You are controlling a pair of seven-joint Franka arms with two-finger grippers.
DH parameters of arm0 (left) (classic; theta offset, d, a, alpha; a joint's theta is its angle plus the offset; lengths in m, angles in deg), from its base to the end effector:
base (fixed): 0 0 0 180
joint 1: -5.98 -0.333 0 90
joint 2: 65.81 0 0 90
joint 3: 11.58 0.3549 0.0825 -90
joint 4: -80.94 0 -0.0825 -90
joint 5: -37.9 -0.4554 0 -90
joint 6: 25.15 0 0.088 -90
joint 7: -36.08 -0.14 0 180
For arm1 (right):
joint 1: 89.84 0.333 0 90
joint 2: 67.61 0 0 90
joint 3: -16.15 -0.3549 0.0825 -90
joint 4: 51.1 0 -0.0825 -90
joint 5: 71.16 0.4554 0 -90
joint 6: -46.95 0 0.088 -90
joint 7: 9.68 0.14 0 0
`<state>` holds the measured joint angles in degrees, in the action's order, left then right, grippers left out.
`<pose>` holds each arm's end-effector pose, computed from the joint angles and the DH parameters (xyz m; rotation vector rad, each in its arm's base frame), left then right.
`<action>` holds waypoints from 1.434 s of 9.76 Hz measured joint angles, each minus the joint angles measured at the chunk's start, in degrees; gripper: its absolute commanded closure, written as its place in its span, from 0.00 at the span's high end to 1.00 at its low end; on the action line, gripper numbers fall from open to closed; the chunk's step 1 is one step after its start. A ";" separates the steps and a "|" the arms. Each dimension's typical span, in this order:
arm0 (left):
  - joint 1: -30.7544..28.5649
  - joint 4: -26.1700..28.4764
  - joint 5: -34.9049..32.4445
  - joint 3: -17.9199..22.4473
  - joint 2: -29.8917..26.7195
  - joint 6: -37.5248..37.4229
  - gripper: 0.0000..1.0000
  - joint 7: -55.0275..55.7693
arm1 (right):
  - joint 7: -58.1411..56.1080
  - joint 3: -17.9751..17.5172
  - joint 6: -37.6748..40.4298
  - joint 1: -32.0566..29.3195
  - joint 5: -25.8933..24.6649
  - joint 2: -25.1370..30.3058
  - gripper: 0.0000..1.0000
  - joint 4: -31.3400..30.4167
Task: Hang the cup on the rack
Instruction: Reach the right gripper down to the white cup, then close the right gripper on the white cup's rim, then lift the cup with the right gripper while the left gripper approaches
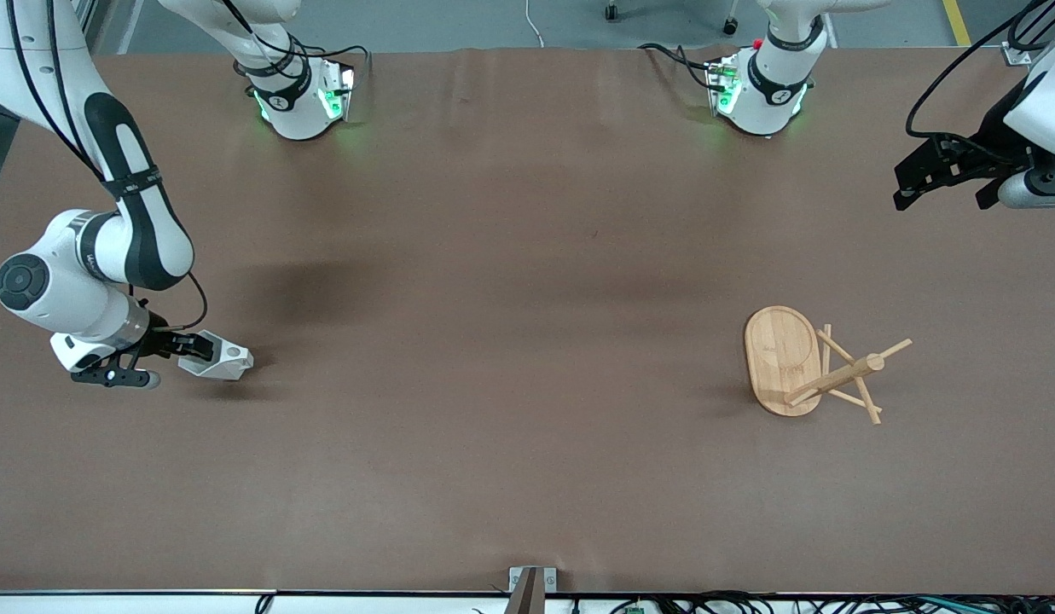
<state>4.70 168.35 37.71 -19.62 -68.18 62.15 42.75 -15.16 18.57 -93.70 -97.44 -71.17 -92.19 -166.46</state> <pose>0.6035 -0.0730 0.6759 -3.1365 0.0021 -0.0625 0.6585 -0.1163 0.1873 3.1201 -0.1173 0.0160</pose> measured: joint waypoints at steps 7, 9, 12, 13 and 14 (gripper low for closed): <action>0.23 -0.45 0.00 -0.01 0.69 0.00 1.00 0.00 | -0.79 -0.01 -0.21 -0.03 2.24 -0.15 0.01 0.55; 0.31 -0.47 0.00 -0.04 0.69 0.00 1.00 0.00 | -2.01 -0.04 2.12 -0.03 2.28 -0.20 0.01 2.30; 0.53 -0.83 0.00 -0.12 0.69 -0.05 1.00 0.00 | -3.24 -3.08 19.41 0.18 3.74 2.62 0.01 10.67; 0.56 -0.97 0.00 -0.13 0.68 -0.25 1.00 0.00 | -3.50 -4.67 24.51 0.40 7.90 5.03 0.01 13.27; 0.84 -0.99 0.01 -0.15 0.71 -0.41 1.00 0.00 | -4.03 -5.67 28.55 0.68 13.70 7.64 0.01 14.28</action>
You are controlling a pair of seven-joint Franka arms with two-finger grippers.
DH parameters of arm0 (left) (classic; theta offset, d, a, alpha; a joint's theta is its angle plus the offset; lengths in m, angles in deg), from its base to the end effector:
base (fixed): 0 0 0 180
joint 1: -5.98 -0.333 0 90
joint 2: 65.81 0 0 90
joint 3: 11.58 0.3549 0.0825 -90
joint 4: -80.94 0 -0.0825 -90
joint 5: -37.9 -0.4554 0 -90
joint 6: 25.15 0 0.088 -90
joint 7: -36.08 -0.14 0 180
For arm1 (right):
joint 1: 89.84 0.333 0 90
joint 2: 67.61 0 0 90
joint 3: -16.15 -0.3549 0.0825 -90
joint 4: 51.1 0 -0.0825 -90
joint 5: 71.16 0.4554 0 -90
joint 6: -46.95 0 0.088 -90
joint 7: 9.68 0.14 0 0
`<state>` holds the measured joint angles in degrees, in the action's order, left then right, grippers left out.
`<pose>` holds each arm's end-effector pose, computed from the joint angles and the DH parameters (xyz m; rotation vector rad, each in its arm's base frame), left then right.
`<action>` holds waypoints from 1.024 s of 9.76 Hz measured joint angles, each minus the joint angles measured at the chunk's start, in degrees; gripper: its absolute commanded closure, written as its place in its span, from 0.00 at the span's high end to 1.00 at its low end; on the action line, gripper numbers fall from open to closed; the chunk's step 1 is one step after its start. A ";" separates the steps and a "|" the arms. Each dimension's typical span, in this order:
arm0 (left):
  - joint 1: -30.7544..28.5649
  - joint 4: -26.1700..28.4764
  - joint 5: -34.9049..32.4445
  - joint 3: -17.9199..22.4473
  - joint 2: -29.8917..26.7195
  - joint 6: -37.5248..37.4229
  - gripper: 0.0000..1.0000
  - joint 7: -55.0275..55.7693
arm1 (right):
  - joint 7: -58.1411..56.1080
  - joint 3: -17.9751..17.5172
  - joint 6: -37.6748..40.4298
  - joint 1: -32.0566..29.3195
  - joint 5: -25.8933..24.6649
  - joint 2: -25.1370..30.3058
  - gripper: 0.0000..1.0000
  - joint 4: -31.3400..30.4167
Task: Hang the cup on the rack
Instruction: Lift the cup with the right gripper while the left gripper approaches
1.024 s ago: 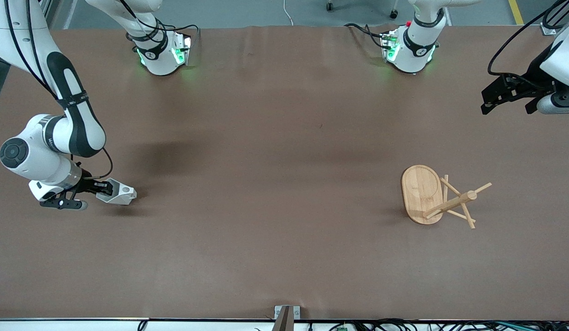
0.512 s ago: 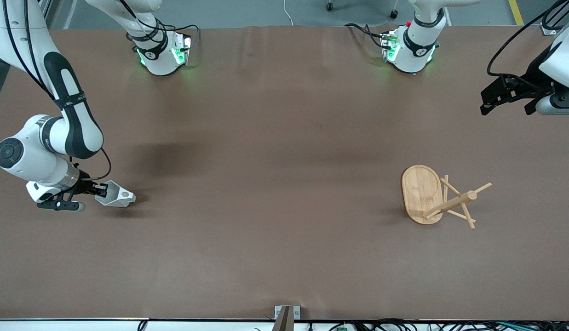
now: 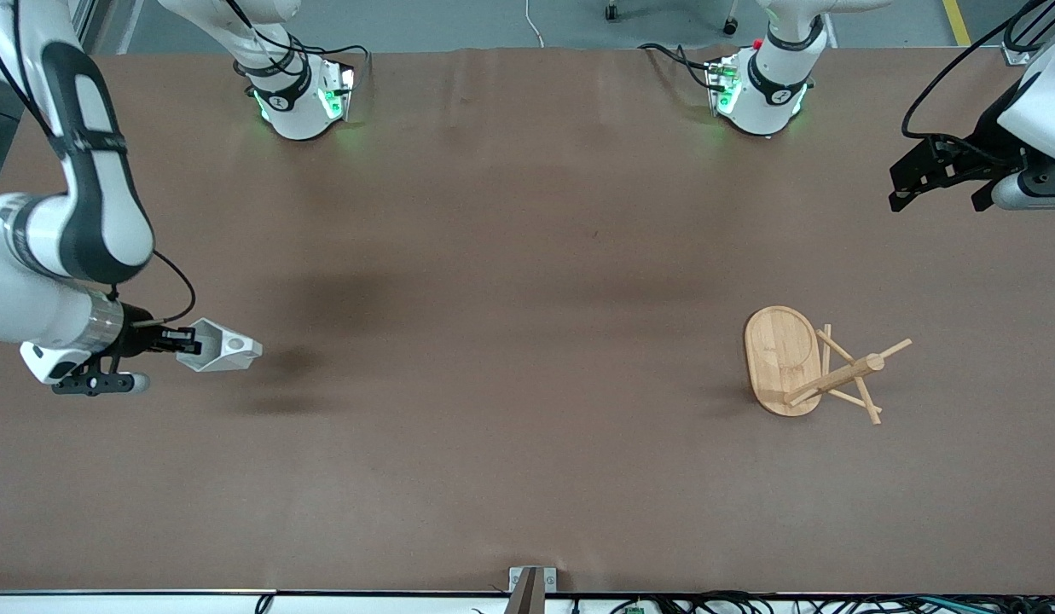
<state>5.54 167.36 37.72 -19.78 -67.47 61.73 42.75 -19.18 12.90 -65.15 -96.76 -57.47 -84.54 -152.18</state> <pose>0.6056 -0.0835 0.6771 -3.1383 0.0295 -0.0586 0.6974 -0.0240 0.3623 -2.8962 0.0023 0.1097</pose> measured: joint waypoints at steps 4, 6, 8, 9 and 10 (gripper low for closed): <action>6.06 0.00 0.19 -0.69 0.72 -0.15 1.00 -0.22 | -0.71 -2.05 6.90 4.10 24.14 2.51 0.01 -1.35; 10.46 -0.01 0.27 -2.24 1.80 0.27 1.00 -2.77 | -1.35 -2.21 8.14 6.42 36.02 2.41 0.01 -3.19; 14.41 -0.03 1.00 -3.49 3.25 1.25 1.00 -5.67 | -5.87 -2.31 8.52 8.93 46.94 2.32 0.01 -6.20; 15.47 -0.03 2.74 -3.93 3.70 1.30 1.00 -7.12 | -9.48 -2.33 8.57 10.27 51.89 2.21 0.01 -8.24; 15.98 -0.03 4.76 -4.23 3.90 1.30 1.00 -10.09 | -13.13 -2.34 8.64 11.67 56.42 2.03 0.01 -10.19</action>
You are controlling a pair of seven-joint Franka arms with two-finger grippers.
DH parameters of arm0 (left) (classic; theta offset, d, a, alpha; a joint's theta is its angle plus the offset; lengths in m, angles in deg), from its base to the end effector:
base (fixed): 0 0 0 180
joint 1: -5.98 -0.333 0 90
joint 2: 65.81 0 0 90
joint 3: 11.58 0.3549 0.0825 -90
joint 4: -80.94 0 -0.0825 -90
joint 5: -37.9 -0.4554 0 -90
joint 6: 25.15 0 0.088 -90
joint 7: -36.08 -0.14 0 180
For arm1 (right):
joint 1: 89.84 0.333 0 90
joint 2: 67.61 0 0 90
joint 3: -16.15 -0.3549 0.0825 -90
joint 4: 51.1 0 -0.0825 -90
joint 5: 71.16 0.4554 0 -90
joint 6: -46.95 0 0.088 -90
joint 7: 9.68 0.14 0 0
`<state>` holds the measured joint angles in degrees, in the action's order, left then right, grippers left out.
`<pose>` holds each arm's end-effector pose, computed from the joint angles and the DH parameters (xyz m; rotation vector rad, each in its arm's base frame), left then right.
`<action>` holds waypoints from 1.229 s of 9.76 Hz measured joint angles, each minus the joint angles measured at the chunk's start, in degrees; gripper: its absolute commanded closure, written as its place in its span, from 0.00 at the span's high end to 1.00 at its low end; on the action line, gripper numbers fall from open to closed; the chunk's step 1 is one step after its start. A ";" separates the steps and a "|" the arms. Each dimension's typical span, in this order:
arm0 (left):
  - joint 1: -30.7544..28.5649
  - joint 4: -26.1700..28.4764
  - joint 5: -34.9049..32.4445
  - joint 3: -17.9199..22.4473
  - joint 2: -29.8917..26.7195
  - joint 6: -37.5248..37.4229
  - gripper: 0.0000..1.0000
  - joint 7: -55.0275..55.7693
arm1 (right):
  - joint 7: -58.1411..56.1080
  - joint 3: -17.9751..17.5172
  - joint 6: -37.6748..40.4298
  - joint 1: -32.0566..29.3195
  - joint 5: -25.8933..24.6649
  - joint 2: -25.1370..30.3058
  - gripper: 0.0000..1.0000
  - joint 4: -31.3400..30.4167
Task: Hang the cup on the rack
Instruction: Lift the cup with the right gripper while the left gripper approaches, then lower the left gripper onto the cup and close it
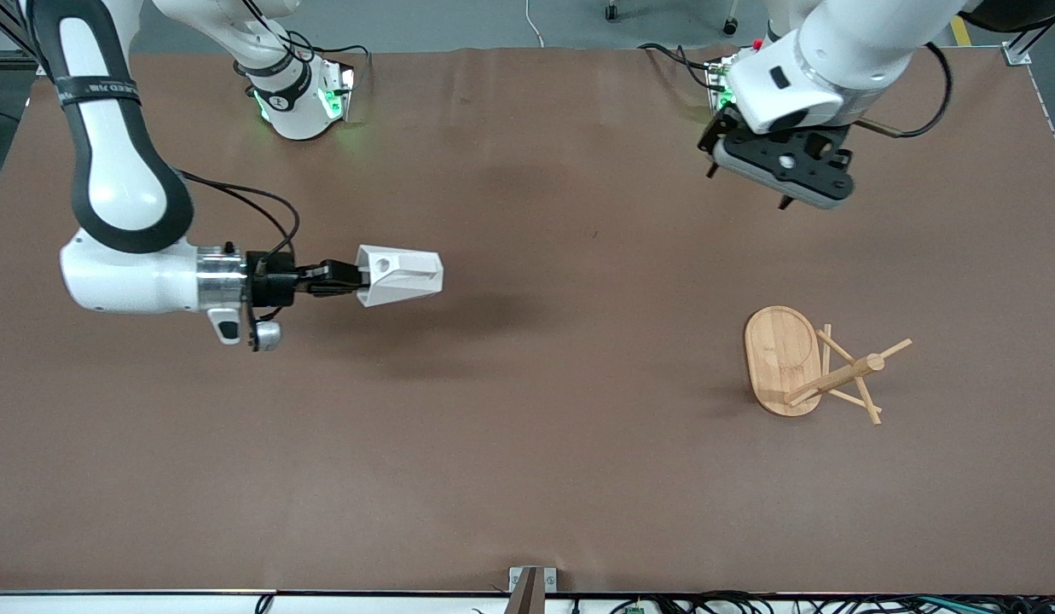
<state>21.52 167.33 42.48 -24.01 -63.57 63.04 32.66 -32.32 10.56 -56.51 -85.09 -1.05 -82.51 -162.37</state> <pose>0.5578 -0.3061 0.6382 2.9416 -0.8300 -0.0388 0.6300 0.2228 0.3546 -1.9704 0.0102 0.2488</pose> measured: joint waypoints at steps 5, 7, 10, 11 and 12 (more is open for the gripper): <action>11.63 -0.09 2.43 -1.03 0.90 4.60 1.00 -6.40 | -9.87 -0.02 -0.17 7.76 20.92 -1.33 0.01 -3.92; 15.71 -1.73 0.64 -1.10 3.34 6.36 1.00 -6.25 | -12.51 -0.01 0.02 9.93 26.49 -2.79 0.01 -4.15; 19.80 -8.65 -1.98 -1.07 9.23 6.61 1.00 -5.95 | -14.28 0.00 0.87 11.20 28.53 -3.84 0.01 -4.26; 20.26 -10.71 -2.97 -1.04 11.01 6.97 1.00 -6.25 | -14.35 0.12 1.80 11.19 28.58 -3.85 0.01 -4.43; 20.26 -12.53 -3.76 -0.91 12.69 7.82 1.00 -7.22 | -14.57 0.23 3.31 11.18 28.62 -3.84 0.01 -4.72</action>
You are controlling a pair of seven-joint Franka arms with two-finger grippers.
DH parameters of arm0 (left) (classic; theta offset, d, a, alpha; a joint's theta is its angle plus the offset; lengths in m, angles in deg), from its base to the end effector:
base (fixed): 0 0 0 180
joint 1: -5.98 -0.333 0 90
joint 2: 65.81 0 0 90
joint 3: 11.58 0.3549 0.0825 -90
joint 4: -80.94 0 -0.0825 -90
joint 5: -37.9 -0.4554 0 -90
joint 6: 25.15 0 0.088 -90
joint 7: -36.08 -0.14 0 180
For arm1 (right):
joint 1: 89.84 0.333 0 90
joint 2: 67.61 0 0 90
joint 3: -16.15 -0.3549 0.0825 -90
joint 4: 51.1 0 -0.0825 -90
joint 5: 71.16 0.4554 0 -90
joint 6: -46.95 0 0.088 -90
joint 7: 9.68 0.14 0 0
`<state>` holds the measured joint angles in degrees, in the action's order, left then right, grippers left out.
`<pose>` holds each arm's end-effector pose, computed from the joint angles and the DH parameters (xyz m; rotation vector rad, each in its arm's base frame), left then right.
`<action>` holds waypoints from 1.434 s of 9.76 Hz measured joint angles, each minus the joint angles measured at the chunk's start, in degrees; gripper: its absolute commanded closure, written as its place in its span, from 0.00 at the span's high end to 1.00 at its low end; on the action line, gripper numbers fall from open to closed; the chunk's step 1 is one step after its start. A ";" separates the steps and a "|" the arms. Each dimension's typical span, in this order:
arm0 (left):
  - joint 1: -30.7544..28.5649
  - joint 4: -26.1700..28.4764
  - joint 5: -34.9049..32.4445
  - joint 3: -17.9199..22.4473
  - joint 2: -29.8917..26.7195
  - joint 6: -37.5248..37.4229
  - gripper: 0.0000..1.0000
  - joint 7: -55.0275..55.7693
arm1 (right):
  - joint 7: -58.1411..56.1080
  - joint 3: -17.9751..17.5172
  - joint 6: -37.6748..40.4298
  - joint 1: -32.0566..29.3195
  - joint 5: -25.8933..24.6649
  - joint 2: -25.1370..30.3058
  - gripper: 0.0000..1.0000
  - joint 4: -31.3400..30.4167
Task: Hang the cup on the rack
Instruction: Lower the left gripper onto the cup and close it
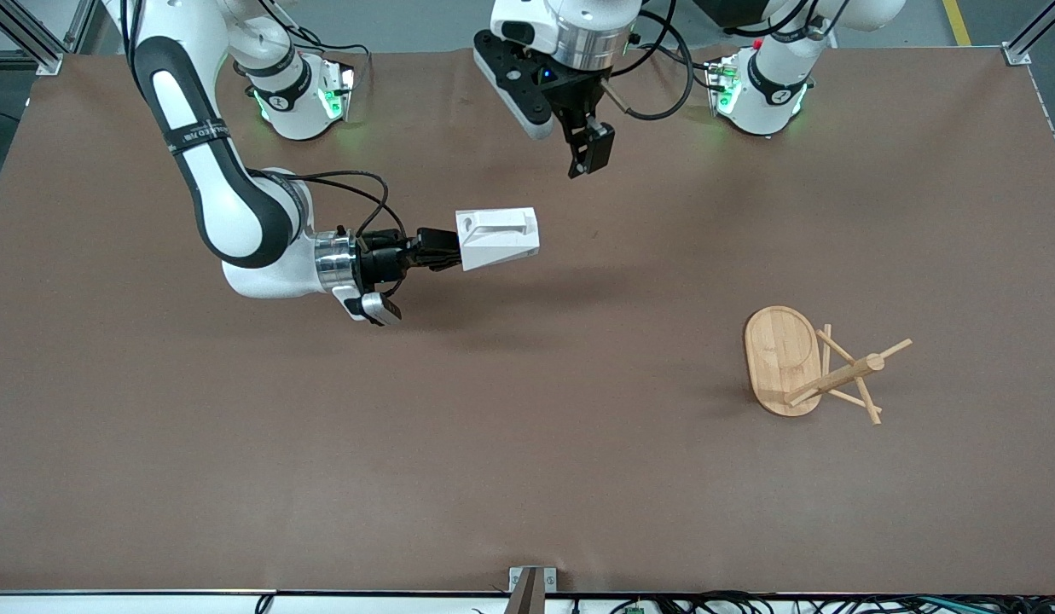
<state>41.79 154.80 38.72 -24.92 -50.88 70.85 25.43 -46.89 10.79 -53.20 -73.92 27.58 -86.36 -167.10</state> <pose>0.4917 -0.5366 0.6234 2.6313 -1.4920 0.1534 0.5782 0.3519 0.3199 -1.5633 0.0116 0.2228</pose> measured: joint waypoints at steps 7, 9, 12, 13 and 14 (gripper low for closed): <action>3.39 -1.89 -2.35 0.20 8.13 8.46 1.00 -2.23 | -2.45 0.07 2.72 -0.02 0.11 -0.01 0.01 -1.82; 3.80 -2.02 -2.71 0.13 8.18 8.44 1.00 -3.45 | -2.53 0.07 2.77 -0.02 0.12 -0.01 0.01 -1.82; 3.72 -2.02 -4.02 0.22 9.08 8.42 1.00 -8.65 | -2.57 0.07 2.79 -0.02 0.13 -0.01 0.01 -1.82; 3.69 -2.02 -4.03 0.23 9.63 8.42 1.00 -9.12 | -2.59 0.07 2.82 -0.02 0.14 -0.01 0.01 -1.82; 3.69 -2.02 -4.03 0.22 9.95 8.42 1.00 -9.41 | -2.60 0.07 2.83 -0.02 0.15 -0.01 0.01 -1.82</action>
<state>45.48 152.78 34.69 -24.70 -40.92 79.27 16.02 -49.49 10.87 -50.36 -73.94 27.72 -86.37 -168.92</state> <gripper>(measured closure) 0.000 0.956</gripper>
